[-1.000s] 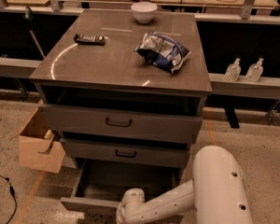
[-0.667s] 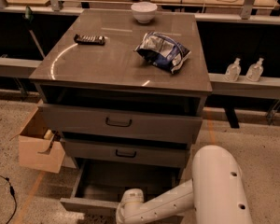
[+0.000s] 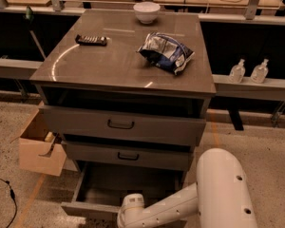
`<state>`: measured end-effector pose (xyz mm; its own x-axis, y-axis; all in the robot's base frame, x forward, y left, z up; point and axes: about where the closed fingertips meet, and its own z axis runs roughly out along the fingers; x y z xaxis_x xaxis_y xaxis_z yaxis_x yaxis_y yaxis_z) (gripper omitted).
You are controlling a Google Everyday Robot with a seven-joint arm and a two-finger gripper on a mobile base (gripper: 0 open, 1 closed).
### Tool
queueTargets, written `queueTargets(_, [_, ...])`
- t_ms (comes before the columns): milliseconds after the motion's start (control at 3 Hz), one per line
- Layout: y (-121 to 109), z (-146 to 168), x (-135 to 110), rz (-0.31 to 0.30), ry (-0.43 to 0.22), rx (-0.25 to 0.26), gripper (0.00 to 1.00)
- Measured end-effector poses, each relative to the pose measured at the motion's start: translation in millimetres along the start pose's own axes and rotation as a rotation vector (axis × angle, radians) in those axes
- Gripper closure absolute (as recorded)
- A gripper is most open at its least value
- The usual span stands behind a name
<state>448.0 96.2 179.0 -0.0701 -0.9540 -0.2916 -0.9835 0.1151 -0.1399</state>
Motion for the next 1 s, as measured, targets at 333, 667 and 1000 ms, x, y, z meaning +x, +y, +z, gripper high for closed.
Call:
queueTargets(333, [-9, -3, -2, -0.003, 0.012, 0.041, 1.00])
queueTargets(667, [-23, -5, -5, -0.006, 0.025, 0.091, 1.00])
queueTargets(1000, [-37, -4, -9, -0.013, 0.036, 0.123, 1.00])
